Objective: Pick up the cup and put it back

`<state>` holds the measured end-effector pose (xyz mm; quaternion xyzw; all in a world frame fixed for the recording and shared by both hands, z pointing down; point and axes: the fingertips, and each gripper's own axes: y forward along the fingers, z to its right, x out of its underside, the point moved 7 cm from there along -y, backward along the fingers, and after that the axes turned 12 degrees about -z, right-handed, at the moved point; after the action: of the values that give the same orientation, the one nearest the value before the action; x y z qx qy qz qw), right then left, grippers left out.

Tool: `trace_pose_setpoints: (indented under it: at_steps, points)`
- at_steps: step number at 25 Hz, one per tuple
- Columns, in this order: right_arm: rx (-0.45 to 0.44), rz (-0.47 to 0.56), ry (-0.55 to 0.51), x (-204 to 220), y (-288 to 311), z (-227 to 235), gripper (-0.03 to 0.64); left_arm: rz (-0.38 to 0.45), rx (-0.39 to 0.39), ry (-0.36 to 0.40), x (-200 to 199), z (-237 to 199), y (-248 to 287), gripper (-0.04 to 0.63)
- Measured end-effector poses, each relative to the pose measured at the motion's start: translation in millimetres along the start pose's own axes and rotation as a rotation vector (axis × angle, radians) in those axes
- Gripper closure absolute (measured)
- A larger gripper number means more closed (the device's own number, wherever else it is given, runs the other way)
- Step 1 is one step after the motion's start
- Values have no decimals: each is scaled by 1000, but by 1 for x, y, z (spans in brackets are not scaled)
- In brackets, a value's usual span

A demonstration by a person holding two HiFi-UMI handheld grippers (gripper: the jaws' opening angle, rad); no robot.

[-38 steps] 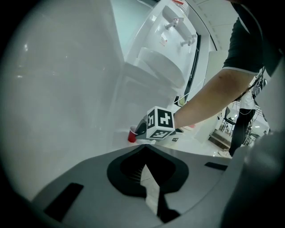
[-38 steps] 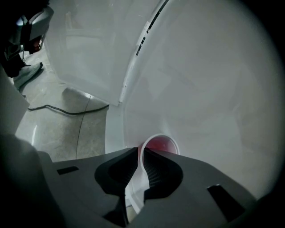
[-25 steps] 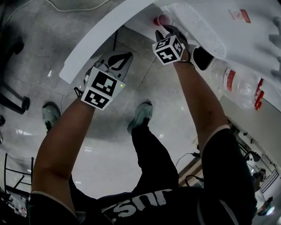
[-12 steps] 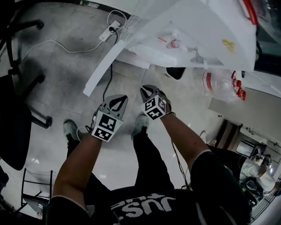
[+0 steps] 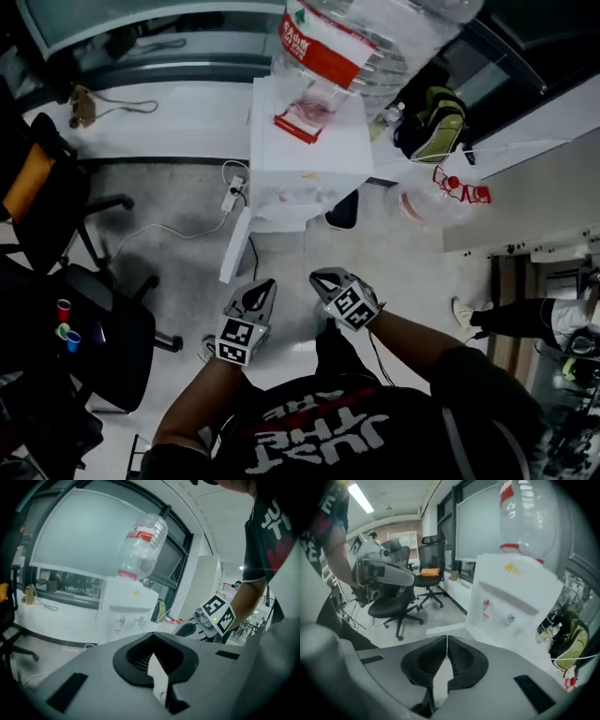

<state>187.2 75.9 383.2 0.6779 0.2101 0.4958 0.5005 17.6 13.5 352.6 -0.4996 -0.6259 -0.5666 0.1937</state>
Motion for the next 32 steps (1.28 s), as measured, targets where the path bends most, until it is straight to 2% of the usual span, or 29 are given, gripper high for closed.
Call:
trace_pose_setpoints:
  at_steps: [3, 5, 10, 14, 25, 32]
  points:
    - [21, 142, 69, -46, -76, 1, 580, 45, -18, 105, -71, 9, -48, 588]
    - [29, 217, 84, -67, -130, -2, 581, 83, -26, 142, -113, 25, -80, 588]
    - [74, 406, 67, -111, -246, 1, 582, 204, -26, 240, -207, 67, -147, 588]
    - [79, 532, 50, -138, -310, 3, 583, 300, -17, 279, -259, 86, -182, 588]
    - [116, 726, 94, -163, -406, 20, 583, 424, 39, 284, -342, 108, -220, 588]
    - [117, 781, 127, -164, -425, 30, 583, 434, 54, 297, -355, 116, -221, 588]
